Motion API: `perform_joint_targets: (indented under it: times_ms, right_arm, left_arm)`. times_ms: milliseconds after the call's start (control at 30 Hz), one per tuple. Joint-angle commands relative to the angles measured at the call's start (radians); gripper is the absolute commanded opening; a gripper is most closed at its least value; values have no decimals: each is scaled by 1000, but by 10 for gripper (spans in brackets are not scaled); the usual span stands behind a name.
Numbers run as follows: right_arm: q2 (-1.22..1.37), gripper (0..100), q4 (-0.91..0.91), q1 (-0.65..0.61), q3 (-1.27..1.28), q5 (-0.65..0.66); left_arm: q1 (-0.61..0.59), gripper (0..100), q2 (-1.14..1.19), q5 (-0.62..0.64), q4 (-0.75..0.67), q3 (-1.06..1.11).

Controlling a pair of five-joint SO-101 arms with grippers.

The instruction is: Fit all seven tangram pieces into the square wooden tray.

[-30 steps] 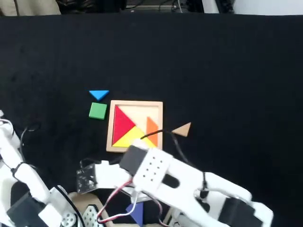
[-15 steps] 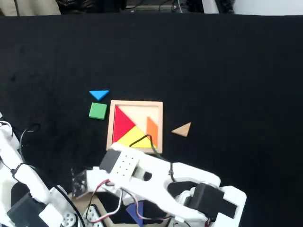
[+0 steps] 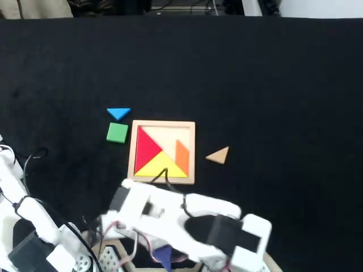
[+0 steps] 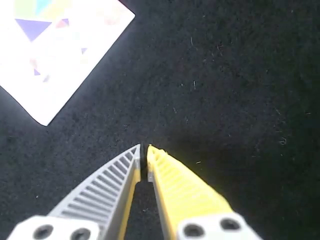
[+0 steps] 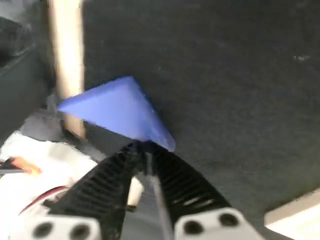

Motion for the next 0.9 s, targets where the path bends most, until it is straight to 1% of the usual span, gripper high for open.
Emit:
perform_joint_targets:
  times_ms: [0, 200, 333, 400, 433, 467, 567, 633, 700, 733, 800, 867]
  right_arm:
    - [50, 11, -2, 98, -97, 2]
    - [47, 11, 34, 138, -185, 5]
    - [48, 11, 32, 212, -251, 6]
    - [41, 11, 48, 245, -275, 2]
    - [33, 11, 86, 247, -289, 2]
    - [19, 11, 133, 239, -305, 6]
    - [-56, 11, 267, 141, -318, 3]
    - [-108, 11, 288, 63, -288, 2]
    - [-137, 11, 267, -6, -234, -3]
    - [-140, 11, 230, -34, -205, -29]
    - [-136, 11, 138, -68, -150, -127]
    - [-116, 11, 61, -75, -117, -250]
  left_arm:
    - [-4, 36, -34, 6, -14, -5]
    - [-2, 36, -34, 6, -14, -5]
    - [-5, 36, -34, 6, -14, -4]
    - [-5, 36, -34, 6, -14, 1]
    - [-5, 36, -37, 6, -15, 7]
    - [-4, 36, -41, 6, -15, 13]
    - [-1, 36, -41, 6, -15, 16]
    - [-2, 36, -41, 6, -15, 13]
    - [-5, 36, -43, 6, -15, 12]
    - [-5, 36, -43, 6, -15, 12]
    - [-5, 36, -43, 6, -15, 12]
    - [-5, 36, -43, 6, -17, 12]
